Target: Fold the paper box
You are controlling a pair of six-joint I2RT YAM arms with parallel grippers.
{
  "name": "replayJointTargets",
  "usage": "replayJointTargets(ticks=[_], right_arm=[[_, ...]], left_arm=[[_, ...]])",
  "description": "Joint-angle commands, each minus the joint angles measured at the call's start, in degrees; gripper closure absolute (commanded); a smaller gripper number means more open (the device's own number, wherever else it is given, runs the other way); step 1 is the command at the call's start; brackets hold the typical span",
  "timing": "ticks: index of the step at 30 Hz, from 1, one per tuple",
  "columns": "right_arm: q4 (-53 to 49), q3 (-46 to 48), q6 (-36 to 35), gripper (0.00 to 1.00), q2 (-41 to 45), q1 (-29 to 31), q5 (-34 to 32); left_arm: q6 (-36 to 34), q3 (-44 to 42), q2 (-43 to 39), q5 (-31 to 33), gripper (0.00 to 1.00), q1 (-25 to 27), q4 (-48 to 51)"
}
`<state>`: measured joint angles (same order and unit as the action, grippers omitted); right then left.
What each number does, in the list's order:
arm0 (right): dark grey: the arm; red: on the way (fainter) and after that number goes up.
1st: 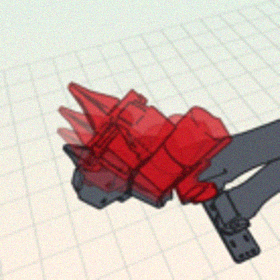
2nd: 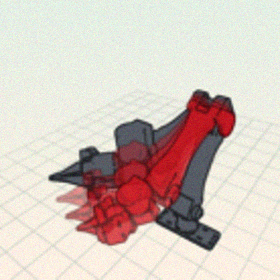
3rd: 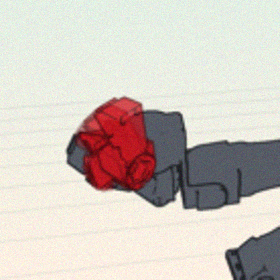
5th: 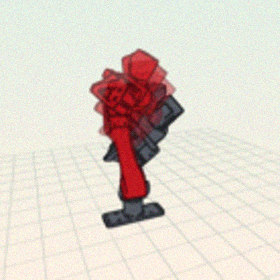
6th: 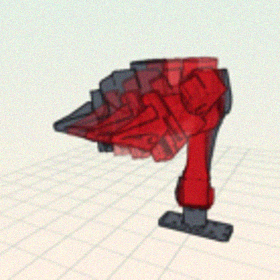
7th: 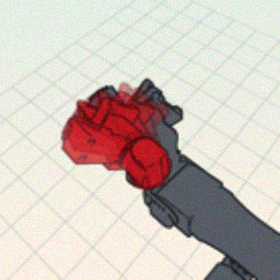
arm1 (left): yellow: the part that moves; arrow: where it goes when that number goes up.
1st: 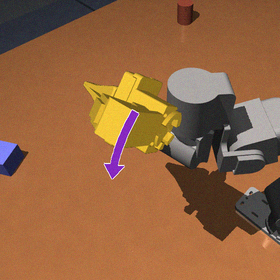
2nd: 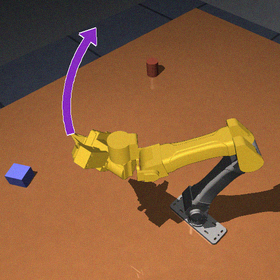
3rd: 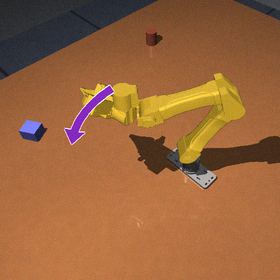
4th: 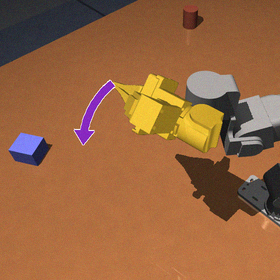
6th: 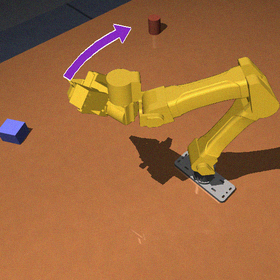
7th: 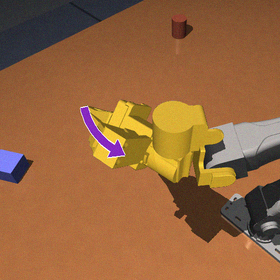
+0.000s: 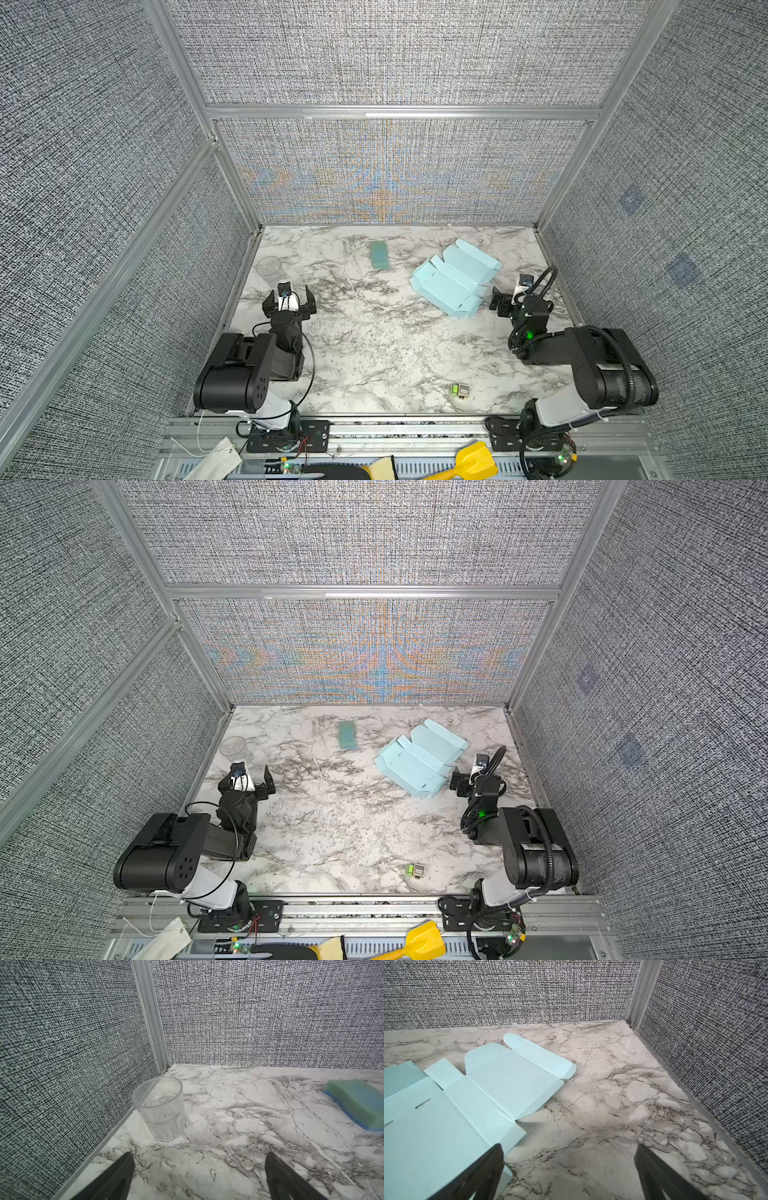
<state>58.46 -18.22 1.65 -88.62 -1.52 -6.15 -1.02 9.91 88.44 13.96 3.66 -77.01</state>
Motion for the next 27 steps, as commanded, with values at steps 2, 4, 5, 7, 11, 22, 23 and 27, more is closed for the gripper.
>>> replayJointTargets(ticks=[2, 4, 5, 7, 11, 22, 23, 27], right_arm=[[0.5, -0.1, 0.2, 0.01, 0.1, 0.0, -0.4], [0.5, -0.1, 0.2, 0.01, 0.0, 0.0, -0.4], [0.5, -0.1, 0.2, 0.01, 0.2, 0.0, -0.4], [0.5, -0.2, 0.3, 0.01, 0.1, 0.0, -0.4], [0.5, -0.1, 0.2, 0.01, 0.1, 0.0, -0.4], [0.3, -0.3, 0.3, 0.01, 0.0, -0.2, 0.1], [0.2, -0.3, 0.3, 0.01, 0.1, -0.2, 0.1], [0.2, -0.3, 0.3, 0.01, 0.0, -0.2, 0.0]], left_arm=[[0.4, -0.4, -0.3, 0.2, 0.01, 0.0, -1.3], [0.5, -0.4, -0.3, 0.2, 0.01, 0.0, -1.2], [0.5, -0.5, -0.3, 0.2, 0.01, -0.1, -1.3], [0.4, -0.5, -0.3, 0.2, 0.01, 0.0, -1.3], [0.4, -0.5, -0.3, 0.2, 0.01, 0.0, -1.4], [0.4, -0.4, -0.3, 0.2, 0.01, 0.0, -1.4], [0.4, -0.4, -0.4, 0.2, 0.01, 0.0, -1.1], [0.5, -0.2, -0.2, 0.2, 0.01, 0.0, -0.9]])
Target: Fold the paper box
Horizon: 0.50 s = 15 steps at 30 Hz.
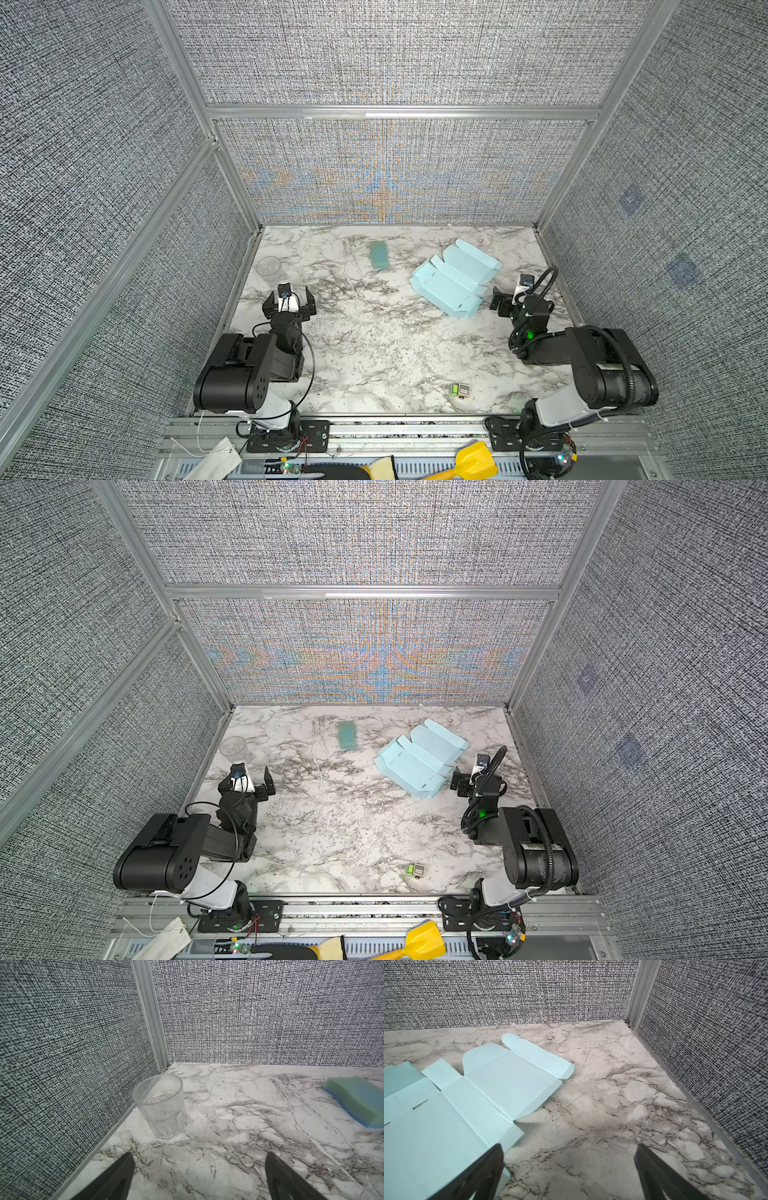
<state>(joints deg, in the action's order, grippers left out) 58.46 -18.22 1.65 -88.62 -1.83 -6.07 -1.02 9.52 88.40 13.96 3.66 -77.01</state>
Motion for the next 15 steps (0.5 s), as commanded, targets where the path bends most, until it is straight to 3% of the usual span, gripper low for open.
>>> replayJointTargets(ticks=[1, 15], right_arm=[[0.2, -0.3, 0.3, 0.01, 0.0, 0.1, -0.1], [0.5, -0.1, 0.1, 0.01, 0.1, 0.2, -0.4]], left_arm=[[0.4, 0.2, -0.1, 0.2, 0.01, 0.0, -0.9], [0.3, -0.1, -0.2, 0.3, 0.01, 0.0, -1.3]])
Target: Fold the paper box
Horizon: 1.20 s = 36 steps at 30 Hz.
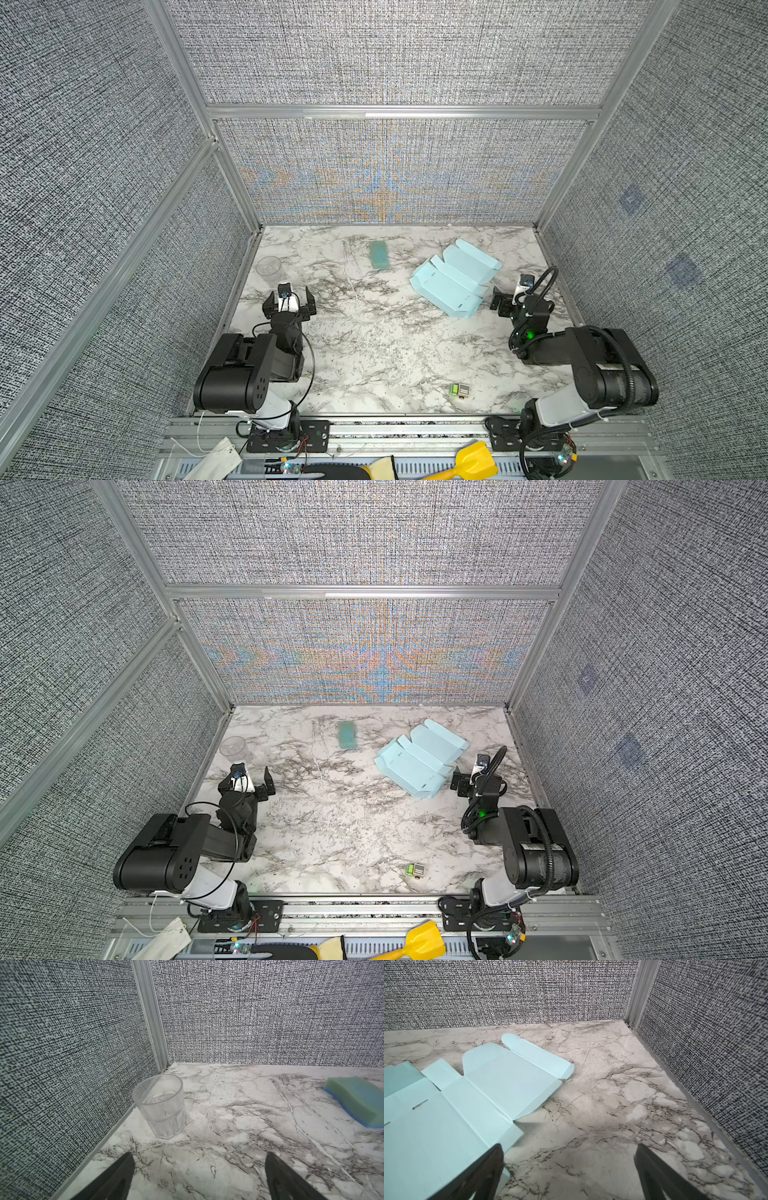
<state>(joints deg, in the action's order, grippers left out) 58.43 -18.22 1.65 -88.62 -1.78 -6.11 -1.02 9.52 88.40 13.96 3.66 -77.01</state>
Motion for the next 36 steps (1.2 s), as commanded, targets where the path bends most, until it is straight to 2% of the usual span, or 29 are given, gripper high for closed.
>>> replayJointTargets(ticks=[1, 9, 16, 20, 23, 25, 26, 28, 31, 36], right_arm=[[0.8, 0.1, 0.0, 0.01, 0.1, 0.2, -0.5], [5.8, 2.7, -0.4, 0.01, 0.4, 1.4, -2.9], [6.1, 4.6, -2.2, 0.01, 4.5, 3.4, -5.8], [-4.3, 1.8, -4.5, 0.01, 12.7, 7.3, -13.3], [-15.6, -1.4, -1.1, 0.01, 21.3, 7.6, -18.1], [-26.4, -6.8, 2.3, 0.01, 25.0, 7.5, -21.2], [-31.2, -9.9, 3.9, 0.01, 26.0, 7.5, -21.7], [-41.0, -16.0, 7.2, 0.01, 26.2, 7.6, -22.0], [-54.0, -23.5, 13.2, 0.02, 25.3, 7.6, -20.8], [-63.1, -28.2, 16.1, 0.02, 23.5, 7.5, -11.6]], left_arm=[[0.3, 0.0, -0.2, 0.5, 0.01, 0.3, -1.2], [0.2, -1.1, -2.7, 3.6, 0.01, 1.3, -1.2], [-2.1, 7.0, -12.4, 11.2, 0.0, 5.5, 19.6], [5.0, 13.8, -16.4, 11.8, 0.01, 5.8, 32.2], [10.1, 19.7, -18.2, 10.7, 0.01, 6.2, 42.9], [12.4, 24.3, -18.7, 9.7, 0.03, 6.7, 49.2], [12.6, 26.5, -18.9, 7.2, 0.03, 6.8, 52.3], [11.0, 29.5, -19.5, 0.8, 0.05, 6.9, 55.7], [13.2, 33.8, -19.8, -2.5, 0.05, 8.4, 59.8], [11.6, 42.2, -17.1, -7.9, 0.09, 11.1, 67.1]])
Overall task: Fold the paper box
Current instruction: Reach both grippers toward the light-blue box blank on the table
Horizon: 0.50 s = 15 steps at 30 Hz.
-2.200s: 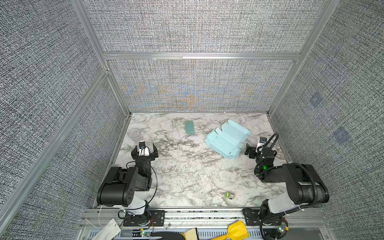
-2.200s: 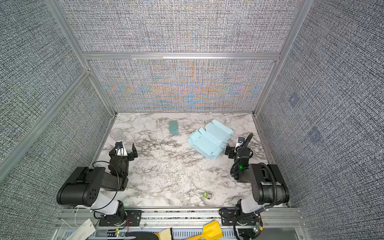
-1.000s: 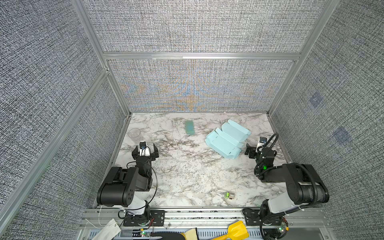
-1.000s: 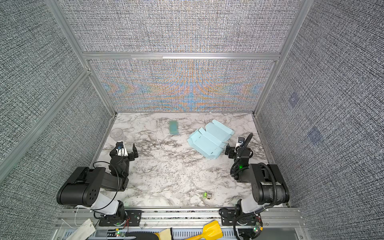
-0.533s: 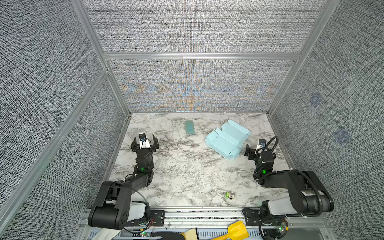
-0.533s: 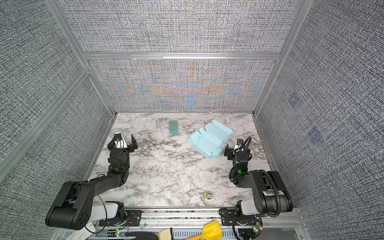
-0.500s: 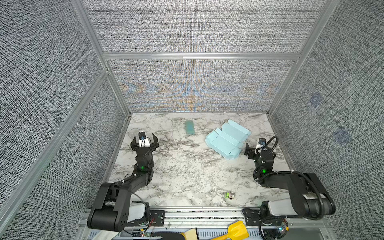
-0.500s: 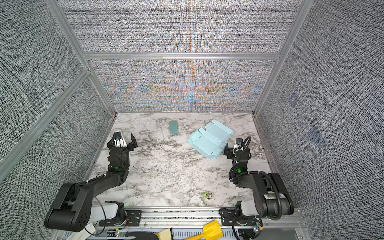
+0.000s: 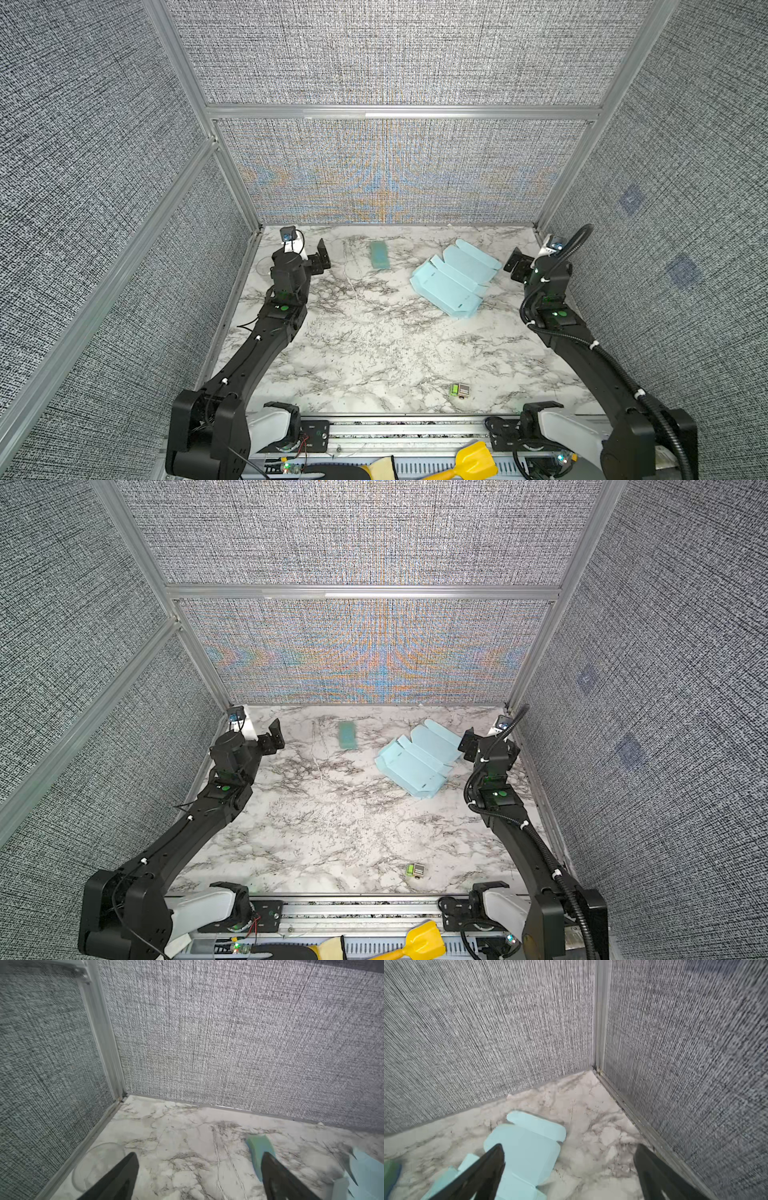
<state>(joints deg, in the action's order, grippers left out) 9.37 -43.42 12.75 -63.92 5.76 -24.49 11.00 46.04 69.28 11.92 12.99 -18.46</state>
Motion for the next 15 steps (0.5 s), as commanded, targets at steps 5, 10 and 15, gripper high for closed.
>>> replayJointTargets(ticks=[5, 10, 15], right_arm=[[-28.6, -9.1, 12.6, 0.09, -7.6, 0.0, 15.7], [-30.5, -9.2, 16.4, 0.14, -11.7, 0.0, 19.9], [-30.3, -11.4, 18.7, 0.2, -17.5, 0.0, 22.3]], left_arm=[[-4.5, 12.3, 7.2, -12.2, 0.11, 6.7, 16.0], [-8.5, 9.4, 6.5, -11.9, 0.11, 10.5, 16.0], [-10.5, 8.3, 5.8, -11.3, 0.11, 13.2, 16.7]])
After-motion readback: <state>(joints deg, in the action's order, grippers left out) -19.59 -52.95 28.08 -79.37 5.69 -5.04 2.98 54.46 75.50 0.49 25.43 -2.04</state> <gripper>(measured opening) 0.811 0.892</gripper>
